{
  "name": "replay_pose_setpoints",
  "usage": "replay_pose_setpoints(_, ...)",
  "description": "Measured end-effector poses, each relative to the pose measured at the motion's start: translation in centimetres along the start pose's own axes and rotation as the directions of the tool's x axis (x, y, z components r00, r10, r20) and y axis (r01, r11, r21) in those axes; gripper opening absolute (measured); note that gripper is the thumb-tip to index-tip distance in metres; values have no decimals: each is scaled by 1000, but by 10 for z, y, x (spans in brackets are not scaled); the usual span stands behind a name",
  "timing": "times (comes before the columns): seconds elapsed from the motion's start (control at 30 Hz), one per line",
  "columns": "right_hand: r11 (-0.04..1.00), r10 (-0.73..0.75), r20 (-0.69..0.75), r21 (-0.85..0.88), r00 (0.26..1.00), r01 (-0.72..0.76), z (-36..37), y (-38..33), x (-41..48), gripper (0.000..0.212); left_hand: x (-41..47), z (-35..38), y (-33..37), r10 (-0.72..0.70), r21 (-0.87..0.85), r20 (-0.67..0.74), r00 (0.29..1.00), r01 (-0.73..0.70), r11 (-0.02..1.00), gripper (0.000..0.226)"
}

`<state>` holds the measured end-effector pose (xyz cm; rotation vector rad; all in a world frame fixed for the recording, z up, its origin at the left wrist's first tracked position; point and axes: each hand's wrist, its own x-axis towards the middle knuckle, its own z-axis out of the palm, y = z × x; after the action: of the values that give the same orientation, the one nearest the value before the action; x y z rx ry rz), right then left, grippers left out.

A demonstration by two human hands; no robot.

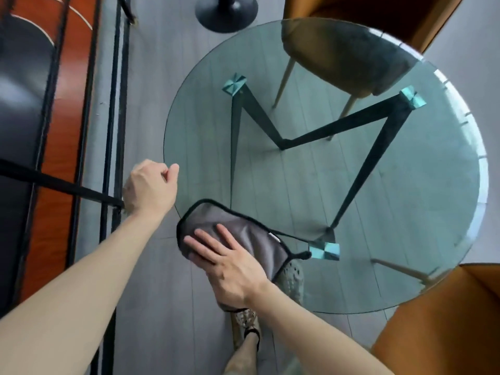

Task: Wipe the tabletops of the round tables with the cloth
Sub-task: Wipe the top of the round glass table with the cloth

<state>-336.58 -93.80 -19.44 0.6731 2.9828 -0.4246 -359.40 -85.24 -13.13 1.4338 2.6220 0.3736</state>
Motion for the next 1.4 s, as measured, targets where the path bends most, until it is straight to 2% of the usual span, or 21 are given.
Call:
replay_pose_setpoints(0.07, 999, 30, -27, 22, 999, -29, -8, 29, -15, 59, 1, 2, -5, 2, -14, 33, 999, -2, 1000, 38)
replay_pose_setpoints(0.17, 932, 361, -155, 22, 920, -362, -28, 99, -20, 58, -7, 6, -5, 27, -84, 133, 991, -16, 996, 23)
replay_pose_setpoints(0.27, 679, 728, -189, 66, 659, -731, -58, 187, -9, 67, -14, 10, -8, 93, -104, 269, 959, -67, 992, 38)
replay_pose_setpoints(0.33, 492, 868, -140, 129, 476, -861, -71, 220, 1, 81, -13, 11, -8, 111, -92, 323, 940, -85, 992, 51)
replay_pose_setpoints(0.37, 450, 891, -128, 137, 435, -882, -71, 221, 6, 89, -10, 13, -8, 118, -85, 339, 933, -94, 992, 57)
replay_pose_setpoints(0.4, 482, 874, -134, 102, 468, -870, -68, 213, 9, 93, -7, 15, -7, 121, -76, 359, 925, -100, 992, 63)
replay_pose_setpoints(0.47, 721, 685, -136, -12, 715, -693, -60, 175, 8, 88, 0, 19, -2, 121, -41, 394, 911, -114, 993, 78)
replay_pose_setpoints(0.53, 939, 328, -56, -90, 943, -332, -44, 131, -4, 77, 4, 22, 2, 94, 20, 400, 912, -112, 994, 89)
replay_pose_setpoints(0.57, 981, 163, -13, -105, 987, -163, -40, 120, -9, 73, 6, 22, 3, 82, 44, 393, 916, -108, 993, 92)
replay_pose_setpoints(0.63, 993, -34, 34, -113, 999, 37, -49, 140, -4, 72, 8, 20, 6, 80, 67, 392, 916, -116, 991, 94)
replay_pose_setpoints(0.67, 992, -13, 31, -129, 999, 17, -54, 163, 6, 73, 6, 21, 6, 76, 71, 388, 918, -112, 991, 94)
replay_pose_setpoints(0.73, 951, 280, -73, -119, 957, -287, -74, 225, 46, 76, 5, 21, 8, 59, 78, 377, 924, -95, 992, 94)
replay_pose_setpoints(0.8, 782, 612, -148, -33, 777, -622, -103, 283, 96, 77, 4, 20, 11, 45, 69, 366, 930, -75, 995, 94)
replay_pose_setpoints(0.87, 693, 713, -190, 42, 675, -720, -112, 298, 142, 78, 3, 19, 11, 23, 64, 344, 939, -48, 997, 93)
replay_pose_setpoints(0.93, 826, 555, -209, 19, 805, -564, -101, 255, 171, 78, 4, 18, 9, 11, 46, 336, 942, -29, 999, 92)
replay_pose_setpoints(1.0, 980, 165, -124, -90, 978, -177, -77, 185, 164, 77, -3, 18, 13, -18, 20, 327, 945, 12, 1000, 88)
replay_pose_setpoints(1.1, 988, -107, -31, -114, 994, 102, -68, 168, 152, 72, -8, 16, 26, -167, -12, 279, 946, 177, 984, 98)
replay_pose_setpoints(1.2, 963, 252, -121, -66, 960, -261, -94, 247, 186, 76, -7, 17, 16, -308, 9, 352, 884, 325, 945, 125)
replay_pose_setpoints(1.3, 769, 636, -150, 48, 757, -637, -121, 303, 208, 78, -8, 20, 5, -403, 44, 403, 822, 423, 905, 132)
replay_pose_setpoints(1.33, 757, 650, -166, 53, 742, -652, -122, 296, 211, 79, -8, 21, 5, -417, 47, 406, 813, 437, 898, 130)
replay_pose_setpoints(1.4, 887, 452, -160, -21, 877, -461, -108, 251, 203, 80, -9, 22, 6, -427, 34, 417, 802, 455, 890, 127)
